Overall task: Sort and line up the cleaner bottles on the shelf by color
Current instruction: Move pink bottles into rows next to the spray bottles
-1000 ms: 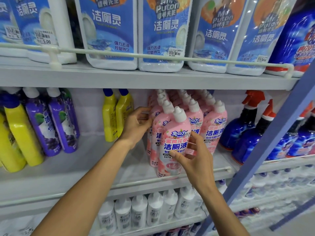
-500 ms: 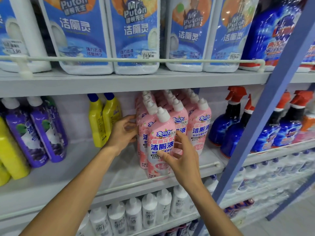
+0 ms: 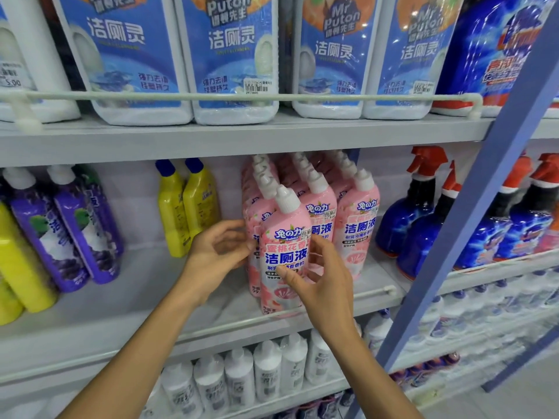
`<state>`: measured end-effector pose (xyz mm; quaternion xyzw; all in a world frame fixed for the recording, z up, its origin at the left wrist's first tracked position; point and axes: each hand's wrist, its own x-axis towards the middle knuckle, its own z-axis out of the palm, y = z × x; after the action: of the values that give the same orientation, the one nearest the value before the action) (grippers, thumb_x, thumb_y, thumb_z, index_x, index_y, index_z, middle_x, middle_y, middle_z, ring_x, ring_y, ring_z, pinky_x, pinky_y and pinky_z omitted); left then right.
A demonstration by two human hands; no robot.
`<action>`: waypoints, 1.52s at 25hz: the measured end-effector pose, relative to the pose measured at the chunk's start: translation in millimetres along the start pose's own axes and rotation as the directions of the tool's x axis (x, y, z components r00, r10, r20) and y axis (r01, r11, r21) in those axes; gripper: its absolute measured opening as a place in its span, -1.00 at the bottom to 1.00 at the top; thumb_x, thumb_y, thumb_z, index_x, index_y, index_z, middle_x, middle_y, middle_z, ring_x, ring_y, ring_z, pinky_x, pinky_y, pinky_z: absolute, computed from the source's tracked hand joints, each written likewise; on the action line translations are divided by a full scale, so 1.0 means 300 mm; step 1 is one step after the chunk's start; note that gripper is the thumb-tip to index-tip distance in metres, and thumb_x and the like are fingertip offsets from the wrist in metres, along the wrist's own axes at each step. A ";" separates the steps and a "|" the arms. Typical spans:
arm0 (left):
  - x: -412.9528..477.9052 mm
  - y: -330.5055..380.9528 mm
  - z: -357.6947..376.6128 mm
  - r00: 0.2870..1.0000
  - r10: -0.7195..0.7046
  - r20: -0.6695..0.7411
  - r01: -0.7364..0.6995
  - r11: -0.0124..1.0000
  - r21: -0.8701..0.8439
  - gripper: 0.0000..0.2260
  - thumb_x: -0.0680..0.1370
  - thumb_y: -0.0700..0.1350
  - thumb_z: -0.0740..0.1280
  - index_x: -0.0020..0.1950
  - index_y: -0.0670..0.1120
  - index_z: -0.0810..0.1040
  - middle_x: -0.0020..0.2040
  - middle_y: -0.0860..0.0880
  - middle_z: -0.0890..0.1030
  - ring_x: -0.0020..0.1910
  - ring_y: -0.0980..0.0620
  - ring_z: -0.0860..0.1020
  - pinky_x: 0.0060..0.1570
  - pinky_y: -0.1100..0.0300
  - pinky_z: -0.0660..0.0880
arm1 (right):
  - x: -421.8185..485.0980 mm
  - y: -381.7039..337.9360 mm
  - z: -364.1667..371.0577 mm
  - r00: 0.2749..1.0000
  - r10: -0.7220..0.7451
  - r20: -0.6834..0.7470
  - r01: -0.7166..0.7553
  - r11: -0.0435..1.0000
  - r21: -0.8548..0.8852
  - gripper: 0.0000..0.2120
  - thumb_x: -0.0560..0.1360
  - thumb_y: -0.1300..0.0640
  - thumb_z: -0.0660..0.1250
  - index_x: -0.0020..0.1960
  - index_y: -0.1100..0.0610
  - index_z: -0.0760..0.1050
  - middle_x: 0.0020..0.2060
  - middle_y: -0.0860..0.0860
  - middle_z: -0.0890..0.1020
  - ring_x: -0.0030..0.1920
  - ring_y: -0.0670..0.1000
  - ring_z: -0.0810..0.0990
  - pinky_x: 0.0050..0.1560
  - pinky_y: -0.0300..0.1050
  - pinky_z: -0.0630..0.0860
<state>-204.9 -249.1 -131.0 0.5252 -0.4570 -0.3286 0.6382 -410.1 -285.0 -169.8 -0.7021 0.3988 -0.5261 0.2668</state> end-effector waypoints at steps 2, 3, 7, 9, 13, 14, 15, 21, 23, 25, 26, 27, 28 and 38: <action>0.007 -0.009 0.006 1.000 0.019 -0.013 -0.018 0.999 0.039 -0.68 0.48 -0.30 0.55 0.08 0.08 0.67 -0.05 -0.09 0.69 -0.03 -0.05 0.65 0.09 -0.29 0.64 | -0.004 0.001 0.006 1.000 0.011 -0.007 -0.011 1.000 0.001 -0.24 0.33 -0.38 0.50 0.42 -0.12 0.39 0.23 -0.23 0.59 0.17 -0.10 0.61 0.07 0.07 0.64; 0.014 -0.016 0.003 0.999 0.028 -0.019 -0.027 0.998 0.057 -0.67 0.46 -0.28 0.57 0.07 0.11 0.68 -0.04 -0.11 0.70 -0.02 -0.07 0.66 0.09 -0.34 0.63 | -0.006 -0.001 0.007 1.000 0.017 -0.010 -0.017 1.000 0.001 -0.24 0.33 -0.39 0.50 0.41 -0.12 0.39 0.22 -0.23 0.59 0.16 -0.10 0.61 0.06 0.07 0.64; 0.019 -0.019 -0.001 0.999 0.032 -0.016 -0.031 0.996 0.085 -0.67 0.41 -0.20 0.61 0.08 0.10 0.67 -0.01 -0.17 0.69 -0.01 -0.07 0.65 0.06 -0.39 0.62 | -0.015 -0.019 0.012 0.999 0.031 -0.033 -0.032 0.999 -0.017 -0.27 0.33 -0.39 0.49 0.39 -0.14 0.39 0.20 -0.26 0.58 0.15 -0.13 0.61 0.06 0.08 0.64; 0.021 -0.020 0.000 0.999 0.031 -0.007 -0.030 0.996 0.087 -0.66 0.42 -0.26 0.58 0.11 0.05 0.65 -0.01 -0.18 0.68 -0.02 -0.05 0.64 0.06 -0.42 0.61 | -0.023 -0.027 0.021 0.998 0.041 -0.049 -0.042 0.999 -0.019 -0.27 0.33 -0.37 0.51 0.39 -0.13 0.40 0.20 -0.25 0.58 0.13 -0.16 0.62 0.04 0.07 0.65; 0.025 -0.012 -0.009 0.998 0.055 0.021 -0.057 0.993 0.105 -0.65 0.34 -0.21 0.51 0.10 0.01 0.65 -0.04 -0.13 0.69 -0.03 -0.03 0.65 0.13 -0.37 0.60 | -0.037 -0.046 0.037 0.997 0.047 -0.069 -0.049 0.998 -0.029 -0.30 0.33 -0.36 0.51 0.37 -0.12 0.42 0.19 -0.24 0.59 0.05 -0.20 0.64 0.01 0.04 0.66; 0.027 -0.010 -0.012 0.998 0.056 0.026 -0.059 0.993 0.104 -0.65 0.34 -0.23 0.51 0.10 0.00 0.65 -0.04 -0.12 0.69 -0.03 -0.03 0.64 0.14 -0.37 0.60 | -0.038 -0.048 0.039 0.996 0.051 -0.070 -0.053 0.998 -0.026 -0.31 0.33 -0.37 0.51 0.36 -0.13 0.42 0.19 -0.24 0.59 0.04 -0.19 0.64 0.01 0.04 0.66; 0.030 -0.010 -0.015 0.998 0.058 0.034 -0.061 0.993 0.102 -0.65 0.35 -0.27 0.52 0.10 -0.01 0.65 -0.04 -0.12 0.69 -0.03 -0.05 0.64 0.14 -0.38 0.59 | -0.039 -0.050 0.040 0.996 0.052 -0.073 -0.053 0.998 -0.022 -0.32 0.33 -0.37 0.51 0.35 -0.14 0.42 0.18 -0.24 0.59 0.05 -0.18 0.64 0.01 0.04 0.66; 0.043 -0.026 -0.029 0.999 0.048 0.026 -0.051 0.994 0.094 -0.64 0.37 -0.26 0.54 0.13 -0.03 0.66 -0.02 -0.16 0.71 -0.01 -0.08 0.66 0.14 -0.36 0.61 | -0.044 -0.054 0.051 0.996 0.053 -0.071 -0.052 0.999 0.011 -0.36 0.36 -0.35 0.51 0.33 -0.14 0.44 0.16 -0.27 0.61 0.14 -0.11 0.64 0.07 0.06 0.64; 0.040 -0.032 -0.029 0.999 0.045 0.022 -0.047 0.996 0.079 -0.65 0.40 -0.30 0.55 0.16 -0.07 0.66 0.01 -0.21 0.70 0.00 -0.09 0.66 0.14 -0.37 0.60 | -0.049 -0.061 0.048 0.996 0.052 -0.070 -0.050 0.998 0.028 -0.40 0.38 -0.29 0.54 0.33 -0.13 0.45 0.15 -0.26 0.62 0.16 -0.10 0.64 0.08 0.06 0.64; 0.038 -0.034 -0.029 0.999 0.033 0.012 -0.034 0.997 0.062 -0.64 0.41 -0.31 0.56 0.17 -0.09 0.66 0.04 -0.25 0.70 0.01 -0.09 0.66 0.13 -0.37 0.61 | -0.054 -0.070 0.043 0.996 0.063 -0.060 -0.059 0.996 0.069 -0.43 0.40 -0.17 0.58 0.32 -0.10 0.47 0.15 -0.23 0.64 0.16 -0.10 0.64 0.10 0.04 0.64; 0.037 -0.033 -0.030 1.000 0.028 0.007 -0.029 0.998 0.057 -0.64 0.40 -0.29 0.57 0.16 -0.08 0.66 0.05 -0.24 0.70 0.01 -0.09 0.66 0.14 -0.36 0.61 | -0.055 -0.074 0.042 0.996 0.077 -0.054 -0.071 0.992 0.103 -0.45 0.40 -0.11 0.60 0.31 -0.09 0.49 0.14 -0.21 0.65 0.16 -0.10 0.64 0.12 0.03 0.64; 0.036 -0.033 -0.030 1.000 0.023 0.005 -0.024 0.998 0.051 -0.65 0.40 -0.28 0.57 0.15 -0.06 0.66 0.05 -0.23 0.70 0.02 -0.09 0.67 0.14 -0.35 0.62 | -0.055 -0.078 0.041 0.994 0.091 -0.053 -0.084 0.988 0.132 -0.47 0.40 -0.06 0.62 0.30 -0.08 0.50 0.13 -0.20 0.66 0.16 -0.10 0.65 0.14 0.04 0.64; 0.034 -0.035 -0.032 1.000 0.017 0.007 -0.017 0.999 0.040 -0.65 0.40 -0.29 0.56 0.14 -0.07 0.66 0.05 -0.21 0.71 0.03 -0.09 0.66 0.14 -0.36 0.61 | -0.057 -0.085 0.041 0.993 0.102 -0.052 -0.094 0.984 0.151 -0.48 0.40 -0.02 0.63 0.28 -0.09 0.50 0.12 -0.19 0.66 0.15 -0.09 0.65 0.16 0.05 0.63; -0.027 -0.022 -0.119 0.995 0.022 0.092 -0.027 0.998 0.049 -0.66 0.49 -0.33 0.53 0.20 -0.05 0.62 0.11 -0.12 0.71 -0.01 0.09 0.69 0.19 -0.12 0.64 | -0.189 -0.204 0.088 0.960 0.194 -0.204 -0.182 0.980 0.076 -0.29 0.42 0.06 0.61 0.48 -0.05 0.38 0.29 -0.13 0.51 0.23 -0.22 0.55 0.14 -0.09 0.63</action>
<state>-174.3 -230.1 -140.6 0.5197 -0.5003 -0.3330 0.6073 -375.3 -205.6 -159.1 -0.5935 0.4746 -0.5808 0.2917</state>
